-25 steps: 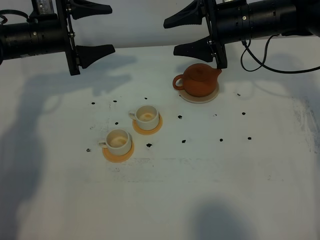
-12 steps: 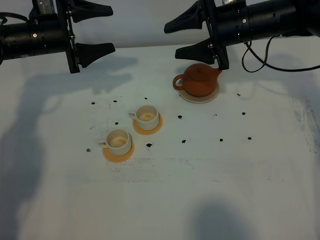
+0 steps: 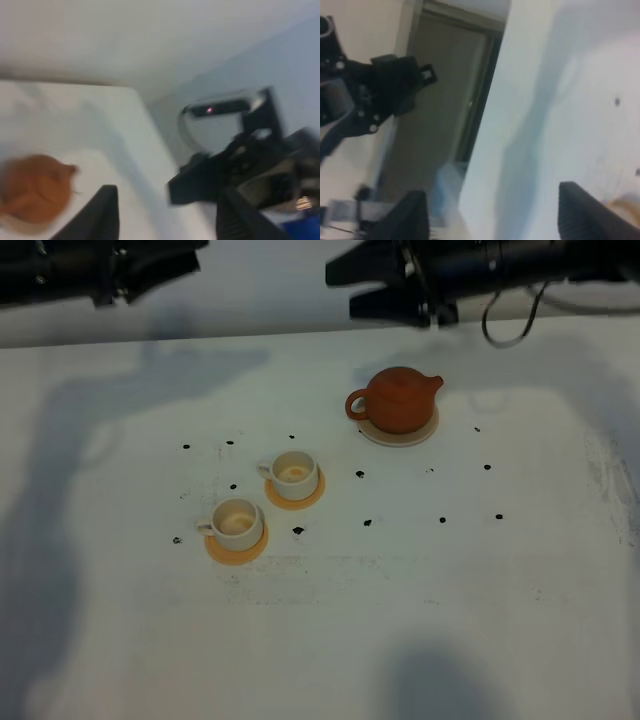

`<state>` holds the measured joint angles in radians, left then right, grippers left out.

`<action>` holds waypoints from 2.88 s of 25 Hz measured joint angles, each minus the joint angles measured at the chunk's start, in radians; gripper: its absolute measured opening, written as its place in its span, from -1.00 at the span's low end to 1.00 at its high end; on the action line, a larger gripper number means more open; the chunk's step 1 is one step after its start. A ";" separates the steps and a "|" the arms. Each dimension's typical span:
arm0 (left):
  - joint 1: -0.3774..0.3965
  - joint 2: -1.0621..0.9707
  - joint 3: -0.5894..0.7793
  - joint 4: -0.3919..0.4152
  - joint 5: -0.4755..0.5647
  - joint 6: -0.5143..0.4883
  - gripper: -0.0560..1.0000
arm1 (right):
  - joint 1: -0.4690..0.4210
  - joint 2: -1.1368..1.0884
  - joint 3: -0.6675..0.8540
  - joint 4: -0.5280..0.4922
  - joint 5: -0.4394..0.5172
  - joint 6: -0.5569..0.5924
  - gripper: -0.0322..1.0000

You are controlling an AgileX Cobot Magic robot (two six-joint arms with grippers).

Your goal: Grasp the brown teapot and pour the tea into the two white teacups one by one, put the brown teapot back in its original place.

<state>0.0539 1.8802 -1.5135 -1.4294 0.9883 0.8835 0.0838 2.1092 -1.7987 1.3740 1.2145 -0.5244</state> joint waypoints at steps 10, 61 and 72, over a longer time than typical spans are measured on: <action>0.000 -0.297 -0.010 0.558 -0.188 -0.165 -0.22 | 0.000 -0.038 -0.262 -0.471 0.003 0.107 0.10; -0.015 -1.833 0.963 1.519 0.087 -1.020 -0.46 | 0.360 0.049 -0.313 -0.974 -0.122 0.312 0.07; -0.015 -1.886 1.022 1.456 0.156 -0.944 -0.46 | 0.378 0.049 -0.313 -0.995 -0.131 0.337 0.07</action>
<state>0.0386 -0.0054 -0.4911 0.0261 1.1438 -0.0606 0.4618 2.1579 -2.1117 0.3795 1.0833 -0.1872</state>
